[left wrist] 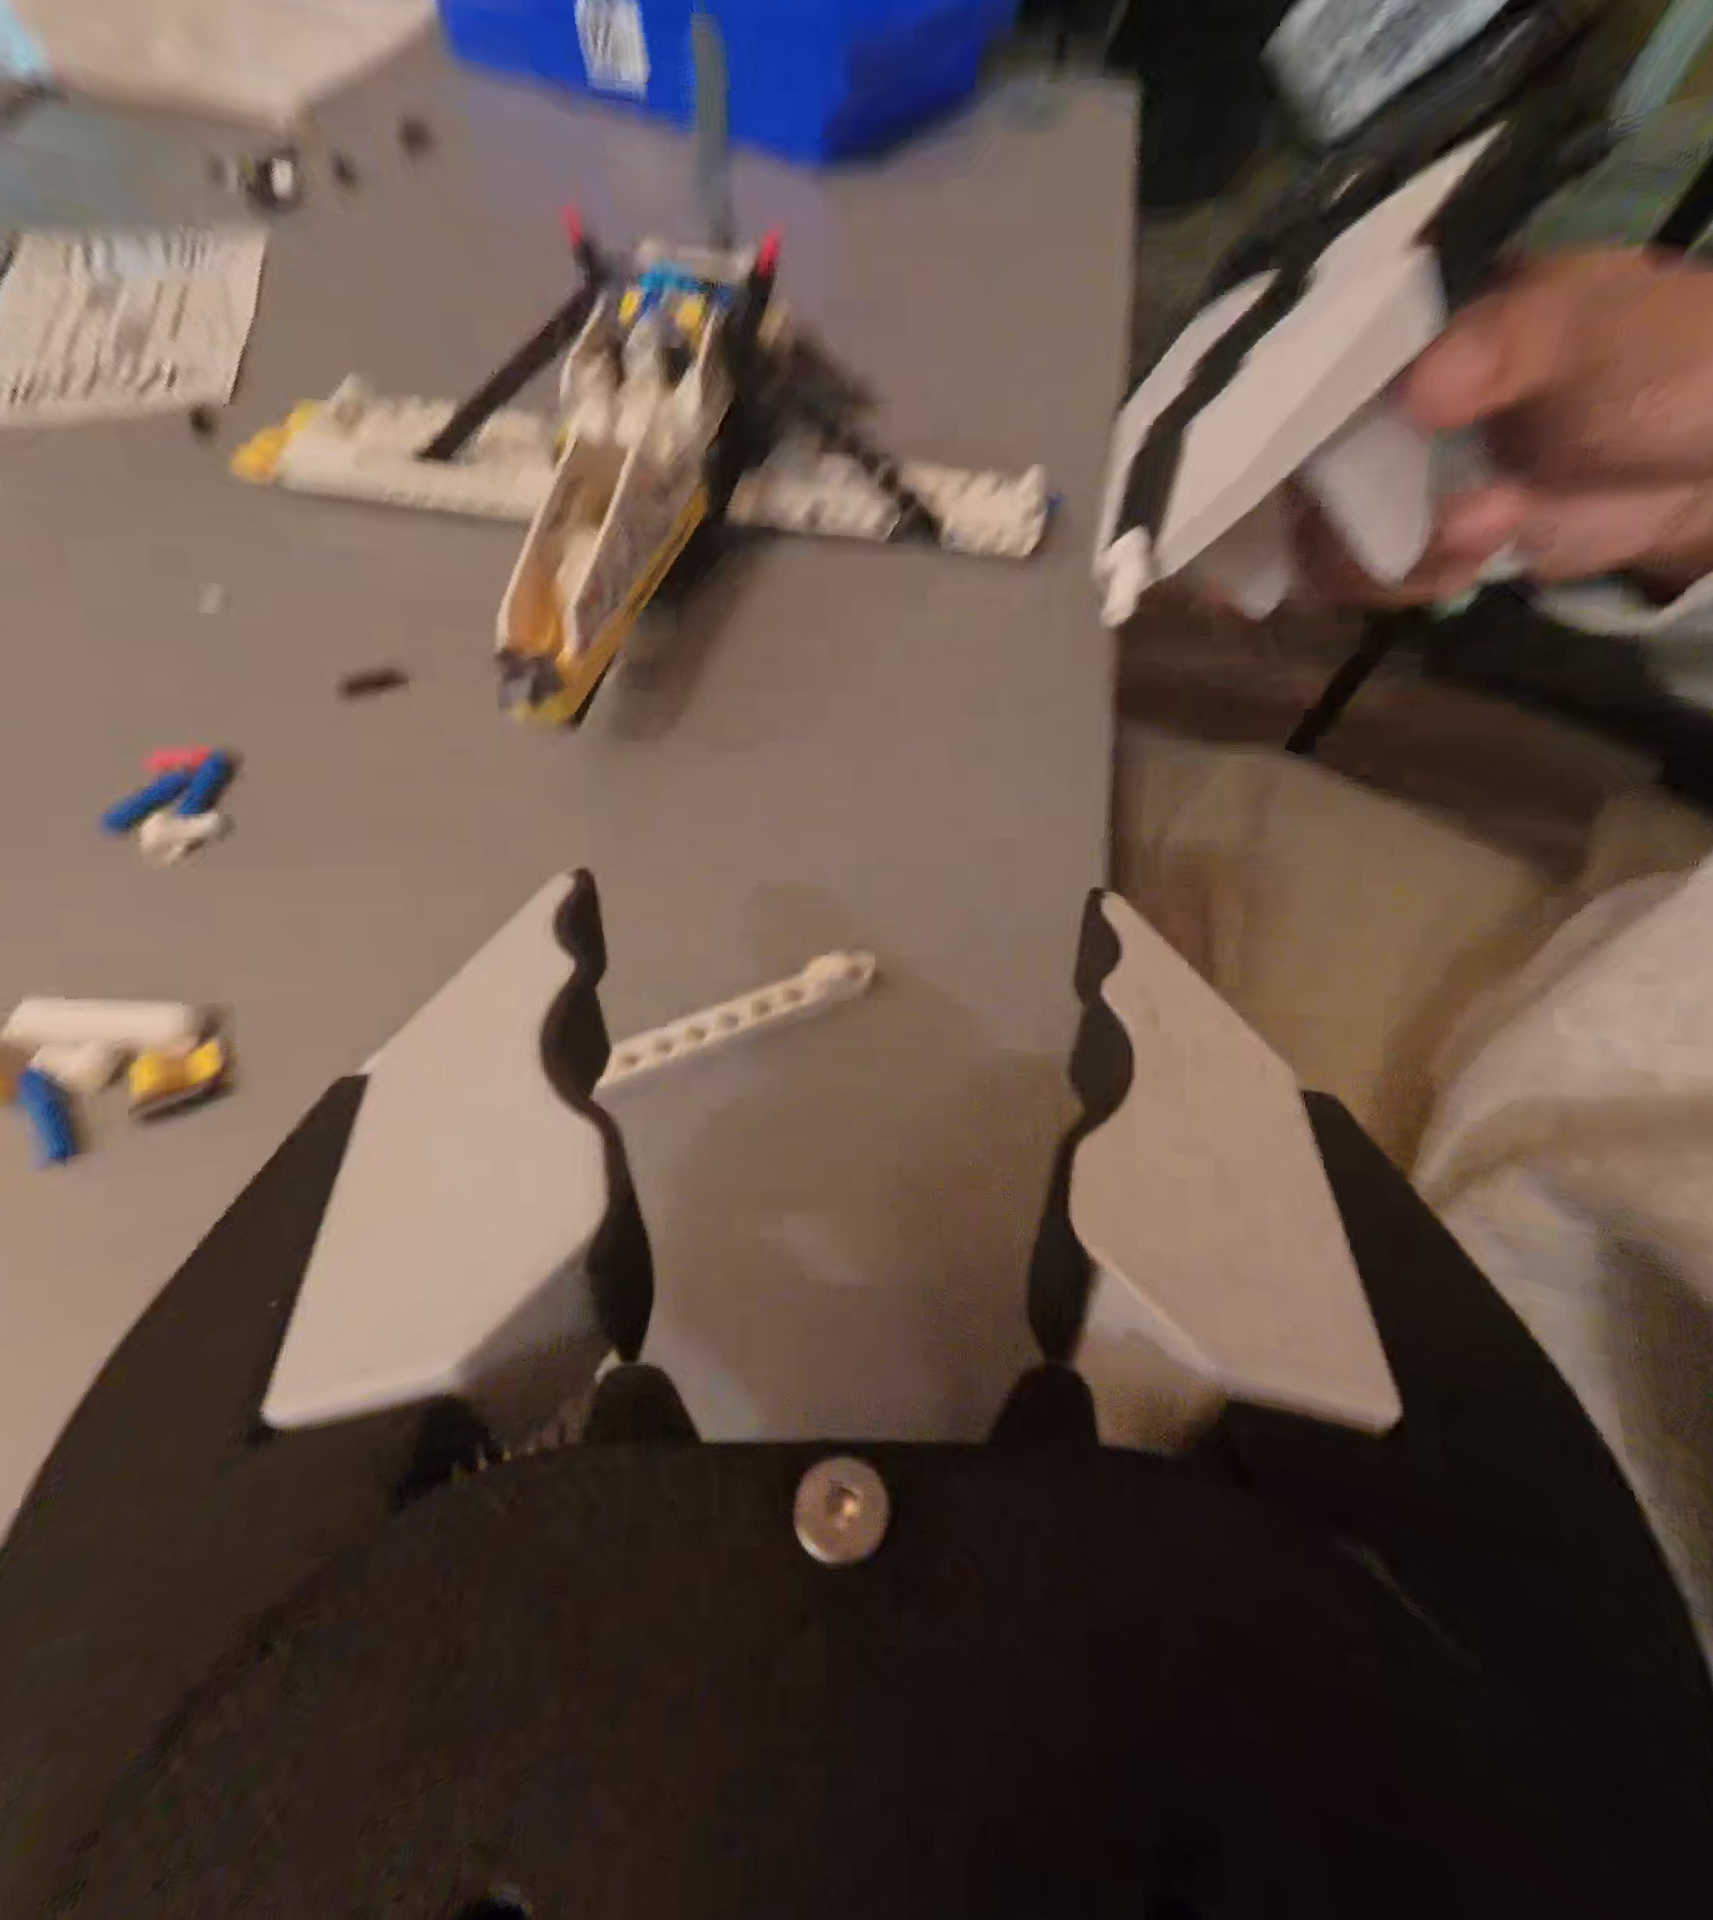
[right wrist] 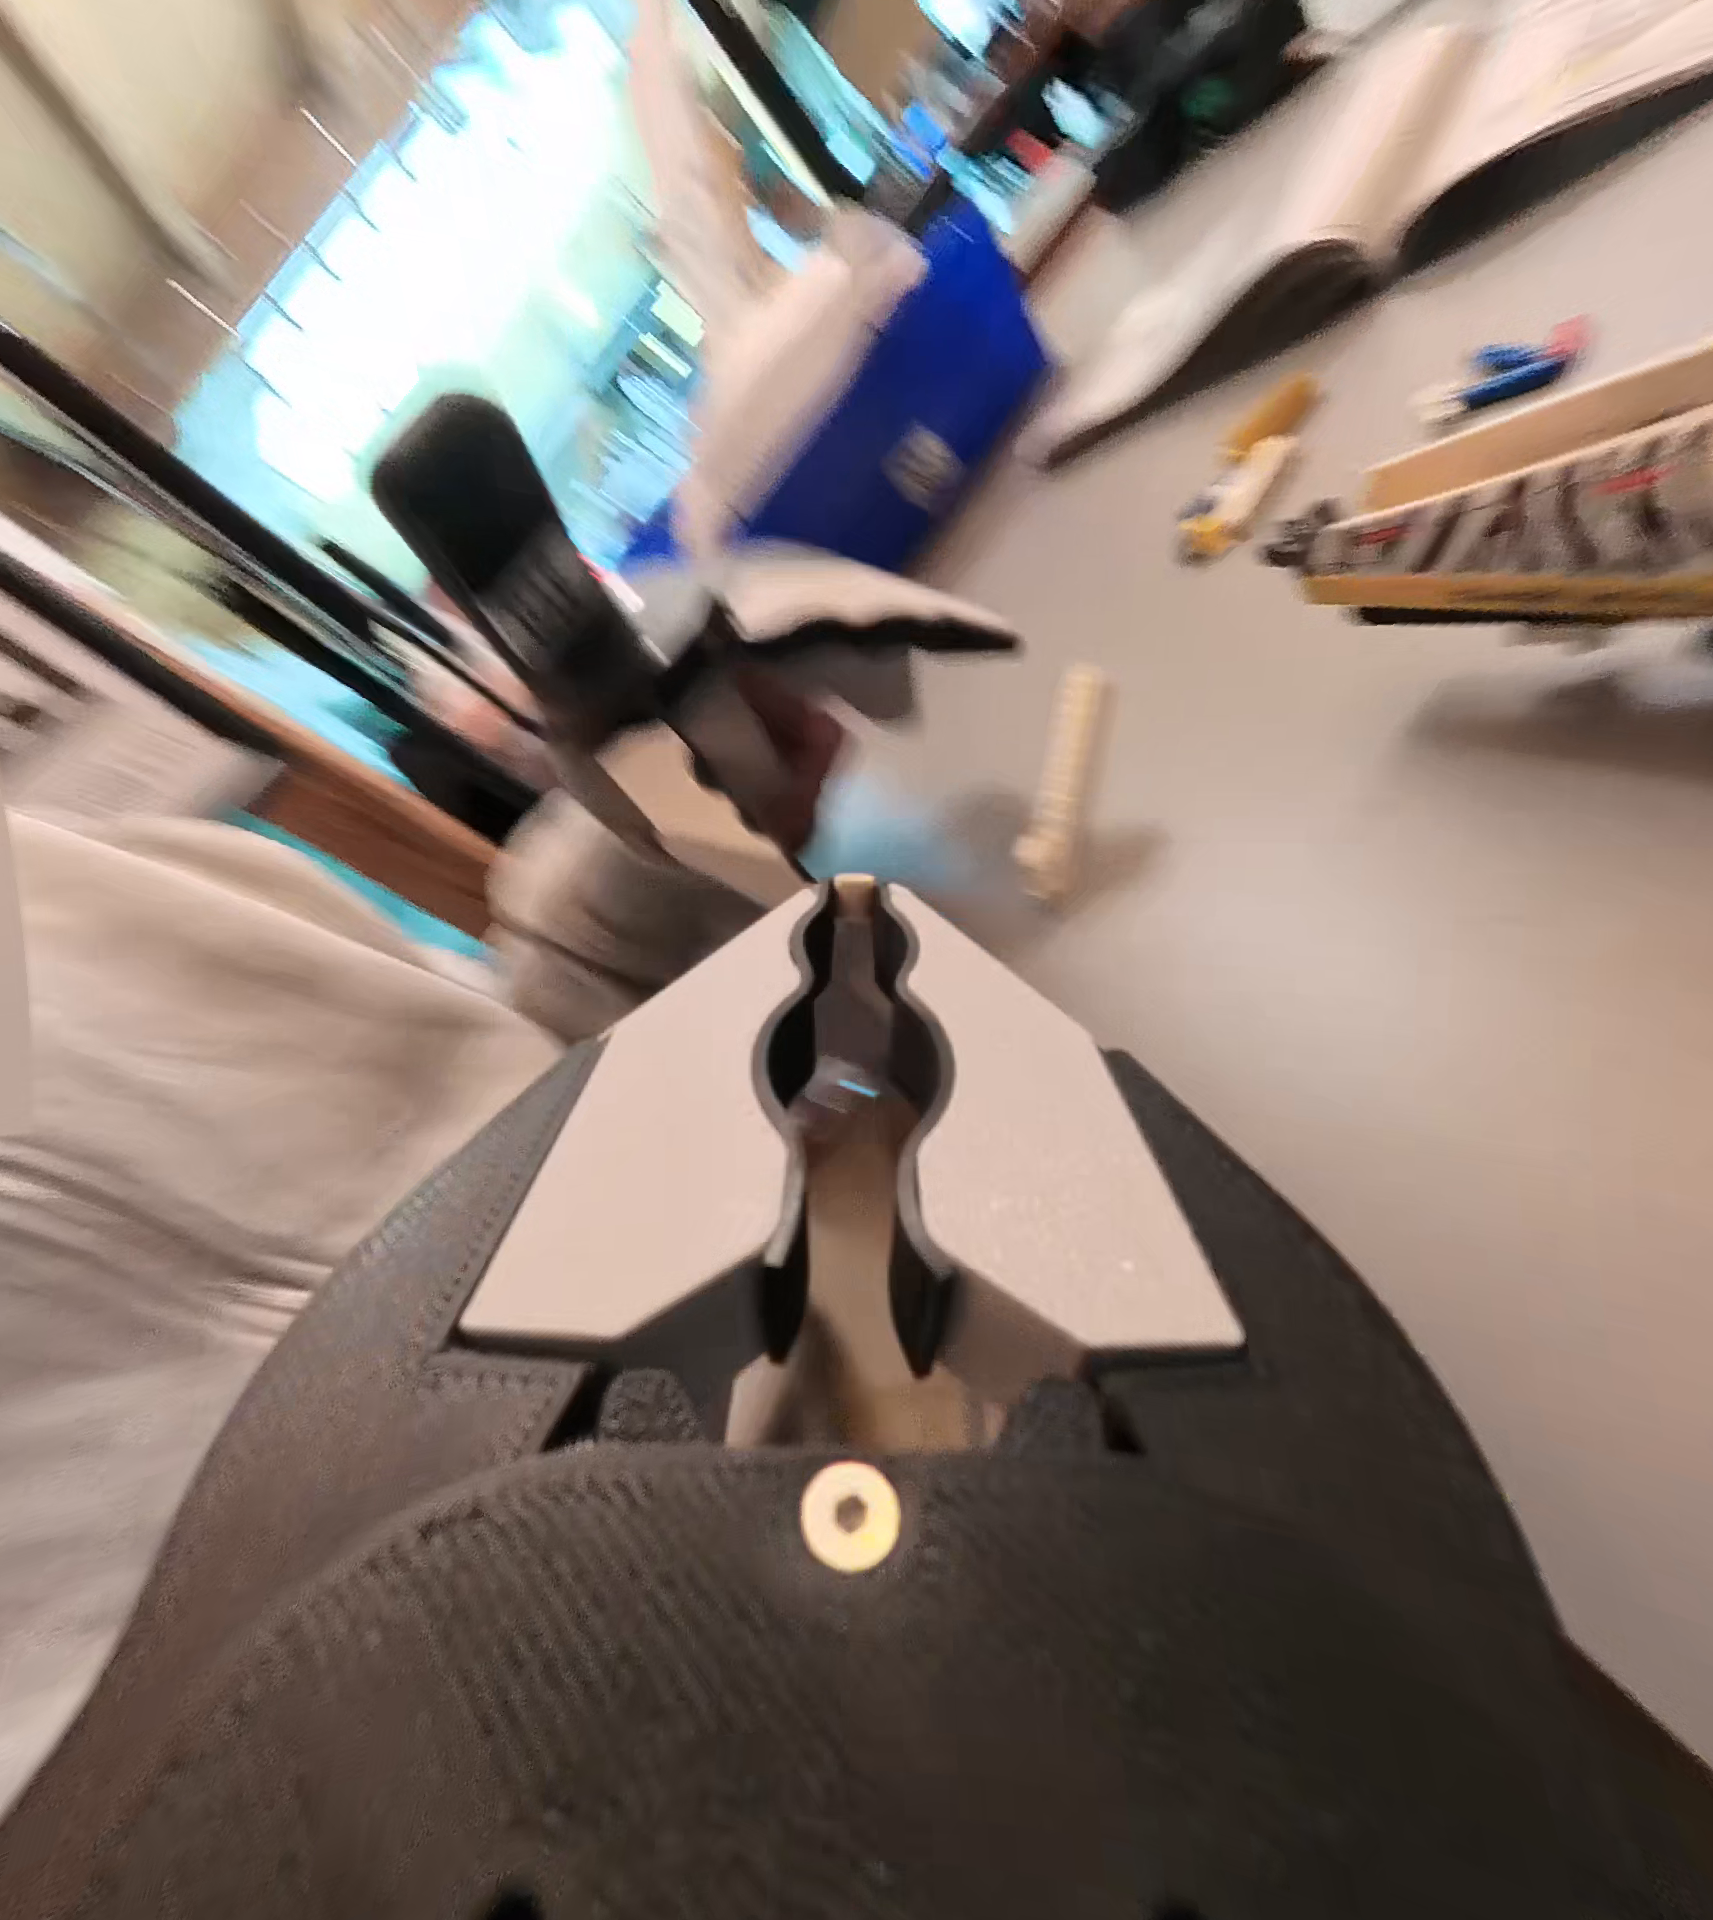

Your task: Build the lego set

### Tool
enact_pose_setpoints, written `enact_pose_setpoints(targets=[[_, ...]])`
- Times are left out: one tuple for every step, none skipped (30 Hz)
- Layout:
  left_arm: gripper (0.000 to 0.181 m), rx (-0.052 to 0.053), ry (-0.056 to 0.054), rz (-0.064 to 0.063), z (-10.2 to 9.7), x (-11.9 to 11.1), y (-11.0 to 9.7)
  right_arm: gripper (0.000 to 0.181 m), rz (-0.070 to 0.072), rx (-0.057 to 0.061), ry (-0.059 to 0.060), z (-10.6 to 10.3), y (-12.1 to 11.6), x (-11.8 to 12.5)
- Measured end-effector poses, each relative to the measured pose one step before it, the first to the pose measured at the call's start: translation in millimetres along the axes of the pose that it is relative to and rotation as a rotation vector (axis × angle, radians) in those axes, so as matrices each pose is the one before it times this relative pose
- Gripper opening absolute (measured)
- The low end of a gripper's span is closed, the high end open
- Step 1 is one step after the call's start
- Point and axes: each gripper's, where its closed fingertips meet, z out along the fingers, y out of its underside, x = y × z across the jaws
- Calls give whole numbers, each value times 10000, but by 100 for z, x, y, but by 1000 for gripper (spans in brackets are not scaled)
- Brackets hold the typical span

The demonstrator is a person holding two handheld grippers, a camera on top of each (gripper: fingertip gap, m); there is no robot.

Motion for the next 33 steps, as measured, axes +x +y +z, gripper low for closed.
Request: enact_pose_setpoints(targets=[[92, -435, -245, 27, -179, -944, 652, 4, -615, -365, 615, 31, 288, 609], [92, -222, -188, 13, 12, -752, 361, 5, -591, -380, 482, 148, 271, 391], [92, -106, -44, -14, 168, -534, 254, 5, -546, -360, 375, 259, 217, 223], [92, -136, -10, -100, 333, -466, 364, 5, -506, -314, 285, 367, 151, 48], [92, -296, -11, -111, 425, -381, 643, 5, -469, -264, 196, 434, 92, -96], [92, -430, -53, -65, 407, -283, 795, 4, -443, -244, 149, 497, 72, -155], [92, -482, -37, -44, 296, -89, 676, 4, -425, -241, 126, 578, 114, -126], [90, -425, 30, 122, 200, 268, 640, 4, -417, -265, 153, 632, 141, -4], [86, -460, 75, 185, 150, 498, 668, 5, -380, -295, 183, 676, 146, 67], [80, -122, -128, 134, -78, 232, -40, 5, -365, -299, 122, 675, 133, 49], [71, -192, 136, 55, -157, 593, 45, 5, -365, -281, 123, 623, 62, 53], [64, -216, 180, 44, -118, 632, 147, 5, -359, -307, 173, 528, 40, 157], [61, -137, 2, 79, -98, 331, 98, 5, -367, -345, 218, 415, 40, 274], [60, -65, -146, 107, -75, 45, 52, 5, -379, -364, 230, 298, 63, 318], [60, 25, -170, 93, -70, -71, -45, 5, -359, -383, 223, 182, 104, 346], [59, 59, -98, 67, -89, -15, -60, 5, -311, -383, 204, 51, 133, 308], [57, 85, -55, 70, -86, 10, -49, 6, -261, -347, 148, -19, 100, 230], [55, 136, -23, 77, -88, 23, -65, 5, -176, -302, 67, -54, 70, 112], [53, 197, -48, 49, -53, -56, -116, 5, -65, -230, -14, -38, -16, -10], [51, 211, -77, 13, 3, -155, -113, 5, 43, -173, -98, -17, -98, -171], [50, 166, -105, -14, 90, -254, -40, 5, 115, -131, -166, 93, -211, -302], [49, 61, -179, -70, 209, -373, 117, 5, 121, -91, -168, 113, -237, -377], [50, -13, -90, -113, 227, -211, 155, 5, 83, -94, -105, 175, -186, -308], [45, 44, 160, -155, 120, 180, -40, 5, 21, -179, -23, 266, -109, -193], [37, -46, 203, -154, 64, 266, 1, 5, -30, -233, 55, 250, 82, -75], [33, -11, 105, -123, 50, 161, -41, 5, -79, -235, 133, 217, 137, 73], [32, 4, 21, -89, 19, 36, -35, 5, -84, -235, 80, 269, 149, 46], [32, 0, 18, -99, 14, 21, -14, 5, -31, -194, -53, 177, 130, -94], [31, -2, 61, -89, 8, 95, -8, 5, 20, -148, -114, 121, 82, -136], [30, 2, 90, -90, -13, 129, -6, 5, 23, -173, -90, 74, 136, -89], [28, 10, 93, -90, -16, 126, -10, 5, -19, -179, 9, 25, 192, 69], [28, -3, 102, -80, -24, 151, 7, 5, -45, -200, 94, 5, 224, 165], [27, -7, 84, -82, 0, 113, 13, 5, -65, -218, 107, -47, 251, 192]])
